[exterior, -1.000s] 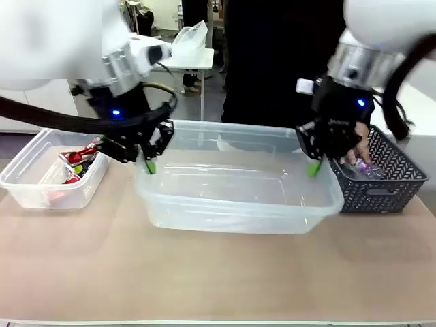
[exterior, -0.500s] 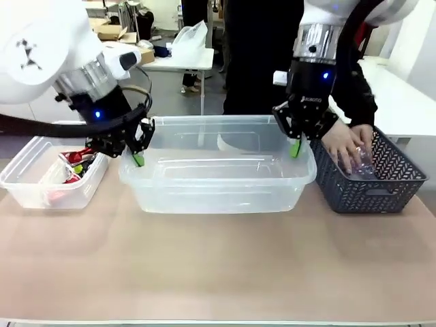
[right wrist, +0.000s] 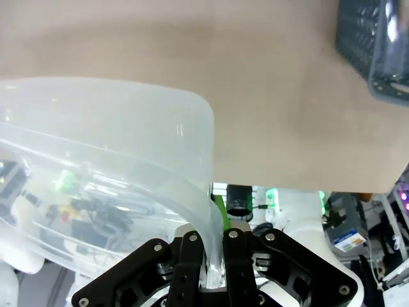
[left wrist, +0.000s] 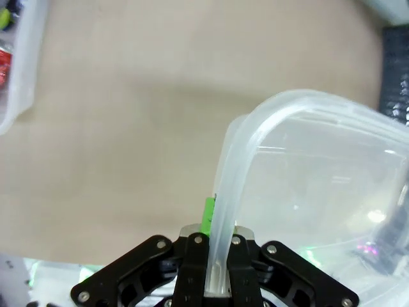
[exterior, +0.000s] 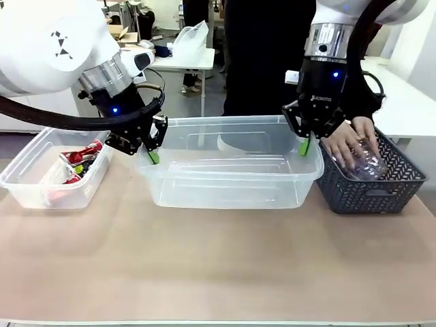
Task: Sort the waste into each basket.
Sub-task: Pick up the Organizing box on the right side of the table and lift it, then offer the picked Organizing box to the human.
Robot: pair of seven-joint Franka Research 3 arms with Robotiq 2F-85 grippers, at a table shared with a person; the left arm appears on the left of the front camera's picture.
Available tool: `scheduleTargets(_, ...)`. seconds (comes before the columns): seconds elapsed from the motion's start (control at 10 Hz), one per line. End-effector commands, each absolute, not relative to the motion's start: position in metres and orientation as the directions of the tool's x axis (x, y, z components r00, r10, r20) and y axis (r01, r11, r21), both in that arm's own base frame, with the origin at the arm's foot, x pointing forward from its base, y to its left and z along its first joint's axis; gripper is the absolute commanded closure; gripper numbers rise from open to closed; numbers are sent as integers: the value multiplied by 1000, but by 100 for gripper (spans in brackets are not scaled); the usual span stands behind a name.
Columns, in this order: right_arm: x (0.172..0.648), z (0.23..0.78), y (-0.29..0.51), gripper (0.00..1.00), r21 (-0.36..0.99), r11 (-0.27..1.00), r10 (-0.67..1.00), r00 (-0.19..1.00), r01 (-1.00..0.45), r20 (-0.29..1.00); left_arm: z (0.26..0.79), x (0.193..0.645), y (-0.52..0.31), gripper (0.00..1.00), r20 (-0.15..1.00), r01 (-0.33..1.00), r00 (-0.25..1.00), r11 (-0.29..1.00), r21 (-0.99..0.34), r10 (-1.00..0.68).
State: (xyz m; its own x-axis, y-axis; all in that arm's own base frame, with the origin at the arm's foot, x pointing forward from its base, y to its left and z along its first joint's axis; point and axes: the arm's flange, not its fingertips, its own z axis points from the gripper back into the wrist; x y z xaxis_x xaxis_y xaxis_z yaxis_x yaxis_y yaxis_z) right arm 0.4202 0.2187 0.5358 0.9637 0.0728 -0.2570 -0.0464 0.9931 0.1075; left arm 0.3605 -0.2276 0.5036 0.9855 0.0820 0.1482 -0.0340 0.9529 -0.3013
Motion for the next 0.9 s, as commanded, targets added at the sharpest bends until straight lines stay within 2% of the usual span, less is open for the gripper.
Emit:
scheduleTargets(0.0, 416, 539, 225, 100, 102, 993, 89, 963, -65, -255, 511, 358, -213, 100, 159, -60, 981, 952, -301, 112)
scheduleTargets(0.8, 416, 539, 225, 100, 102, 993, 89, 963, -65, -255, 511, 358, -213, 100, 159, -60, 981, 952, -301, 112)
